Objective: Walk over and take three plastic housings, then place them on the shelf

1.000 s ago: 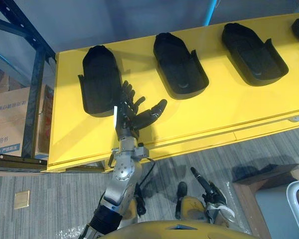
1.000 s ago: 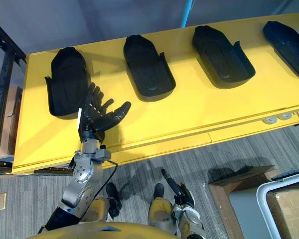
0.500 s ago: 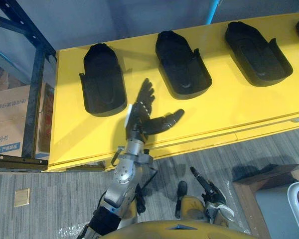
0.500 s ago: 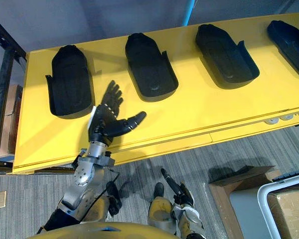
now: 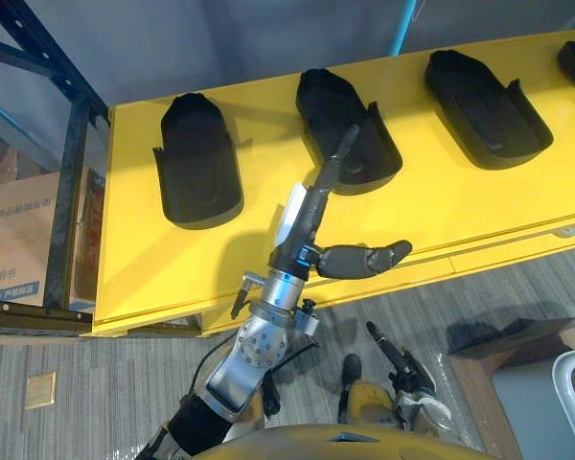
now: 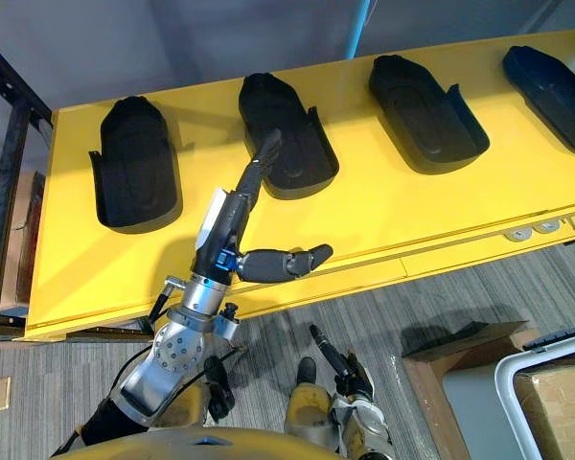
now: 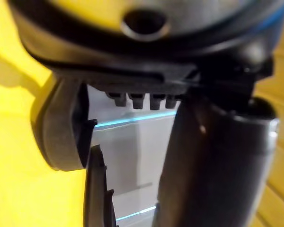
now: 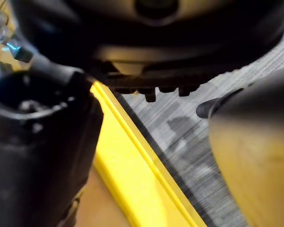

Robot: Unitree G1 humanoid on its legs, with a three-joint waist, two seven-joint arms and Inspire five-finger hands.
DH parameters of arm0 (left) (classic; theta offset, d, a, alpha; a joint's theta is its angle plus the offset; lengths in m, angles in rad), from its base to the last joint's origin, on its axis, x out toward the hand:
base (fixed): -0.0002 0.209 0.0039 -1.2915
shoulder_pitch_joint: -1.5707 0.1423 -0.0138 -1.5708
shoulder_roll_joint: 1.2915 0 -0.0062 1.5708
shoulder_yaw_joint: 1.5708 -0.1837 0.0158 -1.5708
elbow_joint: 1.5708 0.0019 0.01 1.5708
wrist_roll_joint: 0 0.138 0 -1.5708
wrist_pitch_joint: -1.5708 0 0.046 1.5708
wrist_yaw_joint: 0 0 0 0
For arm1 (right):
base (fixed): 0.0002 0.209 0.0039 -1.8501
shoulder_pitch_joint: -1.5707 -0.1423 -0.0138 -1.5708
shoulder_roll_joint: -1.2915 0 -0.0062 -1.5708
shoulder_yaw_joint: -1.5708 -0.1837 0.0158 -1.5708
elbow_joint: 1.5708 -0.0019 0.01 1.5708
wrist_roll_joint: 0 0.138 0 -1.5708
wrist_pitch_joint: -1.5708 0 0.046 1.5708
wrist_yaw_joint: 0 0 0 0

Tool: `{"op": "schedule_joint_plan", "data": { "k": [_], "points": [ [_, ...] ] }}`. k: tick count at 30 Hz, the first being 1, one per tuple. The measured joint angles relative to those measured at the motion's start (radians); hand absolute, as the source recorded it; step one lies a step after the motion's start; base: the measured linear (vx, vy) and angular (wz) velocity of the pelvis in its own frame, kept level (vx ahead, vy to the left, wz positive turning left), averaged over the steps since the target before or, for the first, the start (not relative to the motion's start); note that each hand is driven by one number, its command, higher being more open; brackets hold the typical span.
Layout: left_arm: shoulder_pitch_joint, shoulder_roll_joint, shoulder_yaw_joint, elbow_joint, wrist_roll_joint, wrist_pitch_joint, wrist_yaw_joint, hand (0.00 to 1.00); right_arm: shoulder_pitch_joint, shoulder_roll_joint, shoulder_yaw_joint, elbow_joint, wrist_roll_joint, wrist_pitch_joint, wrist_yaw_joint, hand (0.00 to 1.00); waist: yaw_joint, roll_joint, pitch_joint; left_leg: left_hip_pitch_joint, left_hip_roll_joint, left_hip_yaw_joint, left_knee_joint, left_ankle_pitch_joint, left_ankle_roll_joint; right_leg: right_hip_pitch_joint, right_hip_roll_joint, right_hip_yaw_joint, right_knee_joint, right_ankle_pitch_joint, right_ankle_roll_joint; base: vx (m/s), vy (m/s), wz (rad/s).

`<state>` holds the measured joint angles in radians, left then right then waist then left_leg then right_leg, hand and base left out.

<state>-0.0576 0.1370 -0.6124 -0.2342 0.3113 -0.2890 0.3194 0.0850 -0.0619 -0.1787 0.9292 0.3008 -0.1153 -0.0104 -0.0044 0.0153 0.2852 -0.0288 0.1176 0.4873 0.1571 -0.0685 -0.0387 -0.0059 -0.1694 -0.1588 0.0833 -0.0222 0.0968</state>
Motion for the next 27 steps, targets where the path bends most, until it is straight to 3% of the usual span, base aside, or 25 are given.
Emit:
{"op": "schedule_joint_plan", "data": {
  "k": [8,14,27],
  "points": [
    [-0.138,0.040,-0.131,-0.003,0.171,0.133,-0.013,1.00,0.019,0.002,-0.005,0.001,-0.001,0.000,0.011,1.00,-0.009,-0.004,-0.041,0.002,0.006,0.012,0.018,-0.021,0.000,0.004,0.000,0.017,-0.001,0.003,0.005,-0.01,0.017,-0.05],
    [-0.248,0.081,-0.204,0.032,0.213,0.281,-0.064,1.00,0.019,0.011,-0.011,-0.003,-0.001,0.001,0.027,1.00,-0.036,-0.010,-0.054,0.000,0.015,0.037,0.033,-0.031,0.000,-0.011,0.001,0.042,0.001,0.009,0.010,-0.03,0.027,-0.13],
    [-0.344,0.116,-0.238,0.126,0.210,0.431,-0.076,1.00,0.022,0.010,-0.048,-0.002,-0.018,0.002,0.051,1.00,-0.077,-0.008,-0.070,0.000,0.016,0.059,0.043,-0.033,0.000,-0.026,-0.001,0.067,0.004,0.011,0.012,0.00,0.010,-0.04]
  ]
}}
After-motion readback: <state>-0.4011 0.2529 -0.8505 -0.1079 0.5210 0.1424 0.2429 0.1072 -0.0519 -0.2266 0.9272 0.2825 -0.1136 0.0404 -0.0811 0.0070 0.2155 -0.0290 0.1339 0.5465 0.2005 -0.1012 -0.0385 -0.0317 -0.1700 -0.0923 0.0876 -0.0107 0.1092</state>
